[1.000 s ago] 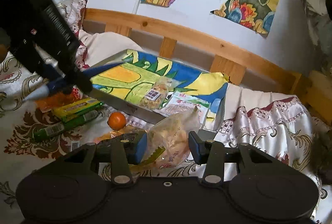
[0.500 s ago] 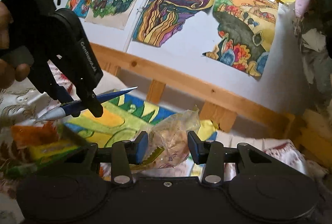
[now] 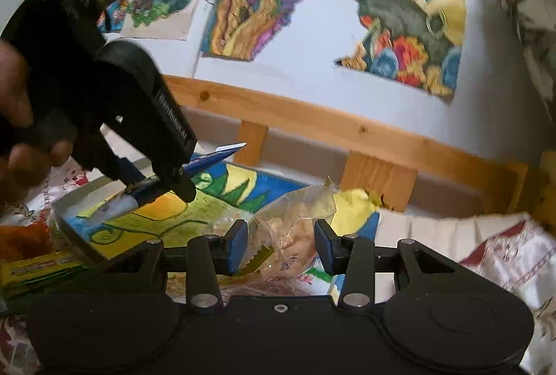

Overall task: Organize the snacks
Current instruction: 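Lower blue stick into tray with left tool while right drops clear bag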

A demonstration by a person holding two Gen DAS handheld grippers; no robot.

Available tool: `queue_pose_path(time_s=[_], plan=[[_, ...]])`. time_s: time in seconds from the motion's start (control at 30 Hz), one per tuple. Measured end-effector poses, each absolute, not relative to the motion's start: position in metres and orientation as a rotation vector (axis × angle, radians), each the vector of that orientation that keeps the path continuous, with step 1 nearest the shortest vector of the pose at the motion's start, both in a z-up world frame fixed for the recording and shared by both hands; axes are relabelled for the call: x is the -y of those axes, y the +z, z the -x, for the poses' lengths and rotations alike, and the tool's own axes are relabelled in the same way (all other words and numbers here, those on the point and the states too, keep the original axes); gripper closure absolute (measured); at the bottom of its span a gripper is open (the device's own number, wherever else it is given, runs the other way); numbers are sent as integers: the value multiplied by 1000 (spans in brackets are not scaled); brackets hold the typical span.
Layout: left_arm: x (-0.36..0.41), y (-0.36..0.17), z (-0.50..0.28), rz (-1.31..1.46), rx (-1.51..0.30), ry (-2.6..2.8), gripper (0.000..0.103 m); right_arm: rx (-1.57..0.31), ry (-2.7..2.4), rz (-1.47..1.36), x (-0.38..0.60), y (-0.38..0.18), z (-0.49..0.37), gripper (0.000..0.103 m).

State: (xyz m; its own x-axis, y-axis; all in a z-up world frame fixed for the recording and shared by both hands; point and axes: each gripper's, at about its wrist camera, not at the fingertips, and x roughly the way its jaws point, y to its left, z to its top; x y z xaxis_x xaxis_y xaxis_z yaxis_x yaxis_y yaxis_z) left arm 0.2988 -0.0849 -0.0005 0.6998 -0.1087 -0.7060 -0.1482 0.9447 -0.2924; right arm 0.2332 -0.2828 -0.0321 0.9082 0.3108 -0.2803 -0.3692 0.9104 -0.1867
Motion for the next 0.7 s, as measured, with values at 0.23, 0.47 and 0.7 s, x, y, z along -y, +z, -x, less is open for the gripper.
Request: queue_pose_path(time_s=[0.23, 0.47, 0.7], plan=[[89, -24, -312, 323, -791, 69, 64, -330, 326, 159, 296, -42, -253, 57], [94, -34, -313, 286, -789, 79, 63, -380, 311, 149, 299, -46, -260, 52], [96, -34, -312, 268, -775, 92, 57, -383, 296, 158, 299, -45, -258, 34]])
